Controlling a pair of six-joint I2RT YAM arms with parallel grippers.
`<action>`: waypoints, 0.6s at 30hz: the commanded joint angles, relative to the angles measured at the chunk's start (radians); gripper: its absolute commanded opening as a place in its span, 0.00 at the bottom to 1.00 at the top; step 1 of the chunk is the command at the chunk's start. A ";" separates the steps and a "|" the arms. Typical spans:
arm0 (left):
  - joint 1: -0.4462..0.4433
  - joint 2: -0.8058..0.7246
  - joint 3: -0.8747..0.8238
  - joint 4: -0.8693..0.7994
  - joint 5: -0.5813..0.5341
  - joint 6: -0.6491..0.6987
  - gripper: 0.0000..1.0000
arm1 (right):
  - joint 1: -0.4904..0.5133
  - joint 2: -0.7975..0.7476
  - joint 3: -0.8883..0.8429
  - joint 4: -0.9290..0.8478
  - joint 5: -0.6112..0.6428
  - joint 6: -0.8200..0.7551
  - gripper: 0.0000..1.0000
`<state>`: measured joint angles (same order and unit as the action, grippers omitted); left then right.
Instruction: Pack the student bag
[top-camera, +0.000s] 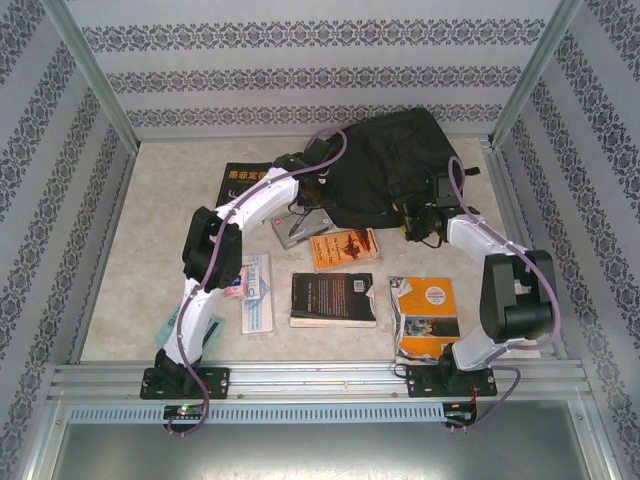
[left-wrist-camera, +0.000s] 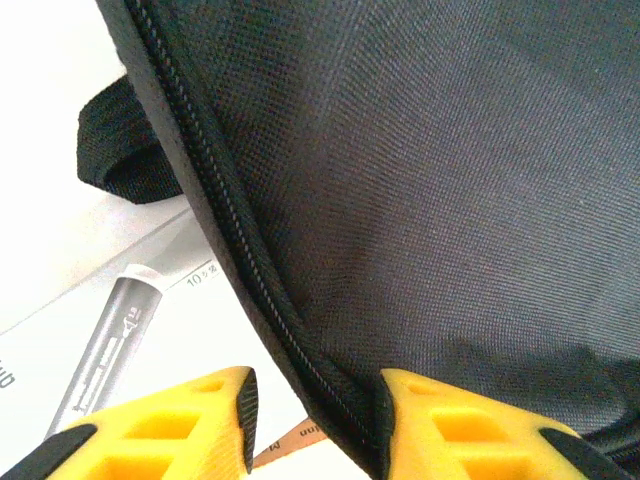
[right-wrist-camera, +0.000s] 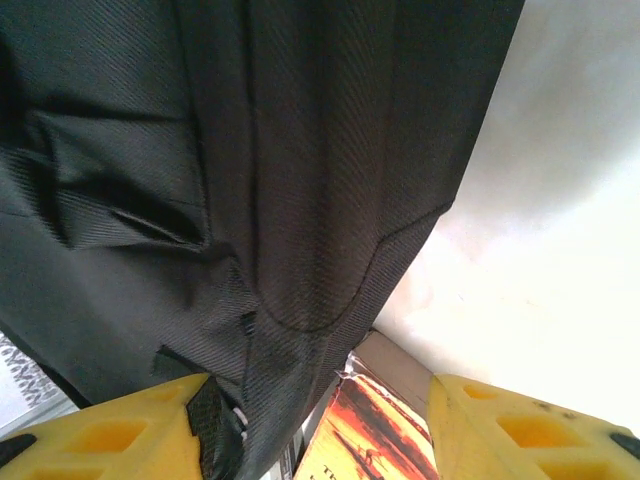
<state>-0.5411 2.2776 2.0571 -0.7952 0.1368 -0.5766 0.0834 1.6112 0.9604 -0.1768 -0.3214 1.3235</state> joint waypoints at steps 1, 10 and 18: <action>0.013 -0.048 -0.020 0.025 0.004 0.004 0.39 | 0.017 0.059 0.031 0.061 -0.048 0.084 0.58; 0.008 -0.087 0.086 -0.070 0.032 -0.008 0.49 | 0.039 0.127 0.041 0.156 -0.056 0.090 0.31; -0.045 0.095 0.477 -0.236 0.112 -0.130 0.63 | 0.029 0.084 -0.077 0.366 -0.043 0.081 0.09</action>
<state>-0.5556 2.2879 2.4168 -0.9268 0.1921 -0.6346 0.1093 1.7229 0.9203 0.0772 -0.3611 1.4120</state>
